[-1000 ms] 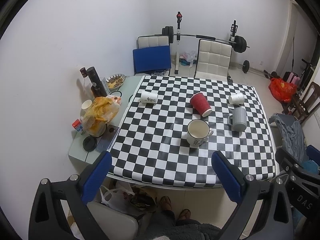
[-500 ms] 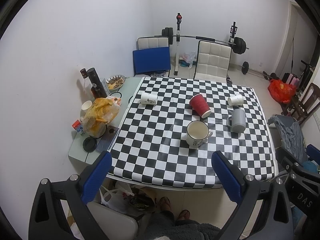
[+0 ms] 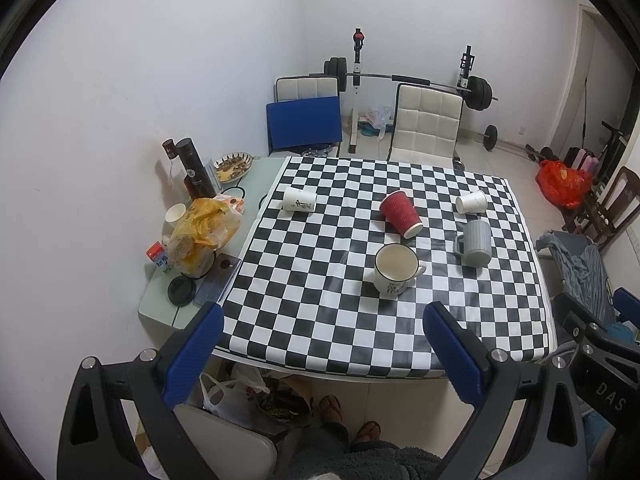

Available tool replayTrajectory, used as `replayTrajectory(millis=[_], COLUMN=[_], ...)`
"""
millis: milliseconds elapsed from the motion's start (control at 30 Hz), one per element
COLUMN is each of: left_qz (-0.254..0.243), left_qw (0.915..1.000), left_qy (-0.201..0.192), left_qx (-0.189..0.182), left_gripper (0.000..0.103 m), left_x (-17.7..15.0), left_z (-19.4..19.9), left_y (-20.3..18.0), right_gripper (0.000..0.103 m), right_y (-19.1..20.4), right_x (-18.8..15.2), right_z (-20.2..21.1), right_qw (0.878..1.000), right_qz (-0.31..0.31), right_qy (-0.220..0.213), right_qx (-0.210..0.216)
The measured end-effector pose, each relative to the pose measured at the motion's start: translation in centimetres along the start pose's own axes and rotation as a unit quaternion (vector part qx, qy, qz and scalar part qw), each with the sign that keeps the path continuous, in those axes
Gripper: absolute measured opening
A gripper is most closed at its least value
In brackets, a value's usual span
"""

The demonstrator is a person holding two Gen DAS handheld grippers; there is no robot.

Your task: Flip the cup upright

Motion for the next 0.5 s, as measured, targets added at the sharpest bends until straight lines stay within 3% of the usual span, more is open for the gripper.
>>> replayTrajectory(millis=[500], left_qz=[0.002], left_qw=[1.0000], left_qy=[-0.001], left_qx=[0.001], left_gripper=[0.102], left_x=[-0.1], left_z=[0.0], left_y=[0.1], right_gripper=[0.096], right_y=[-0.4], right_x=[0.9], right_z=[0.4], right_qw=[1.000], right_qz=[0.002], right_qy=[-0.003], right_qx=[0.000])
Point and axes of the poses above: each gripper's, at about its wrist camera, not at the fingertips, and z roughly against the way its jaws point, y to its left, x to its top, the point moved 10 cm from there along -z, roughly the way its jaws point, and after that the axes turned 2 degrees about x, right-handed, at the moved point
